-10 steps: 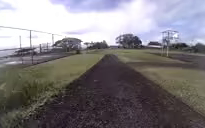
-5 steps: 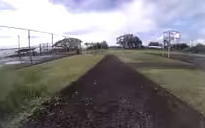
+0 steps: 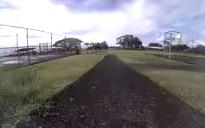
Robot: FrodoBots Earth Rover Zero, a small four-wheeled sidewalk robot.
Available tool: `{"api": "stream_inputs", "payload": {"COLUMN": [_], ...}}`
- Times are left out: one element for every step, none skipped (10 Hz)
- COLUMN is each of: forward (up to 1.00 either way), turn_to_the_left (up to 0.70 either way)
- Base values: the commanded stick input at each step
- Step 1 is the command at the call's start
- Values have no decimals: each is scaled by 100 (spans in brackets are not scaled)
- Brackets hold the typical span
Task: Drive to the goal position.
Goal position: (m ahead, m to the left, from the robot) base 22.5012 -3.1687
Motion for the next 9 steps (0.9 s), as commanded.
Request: {"api": "stream_inputs", "payload": {"forward": [50,50,50,50,50,50,50,50,50], "turn_to_the_left": [0,0,0,0,0,0,0,0,0]}}
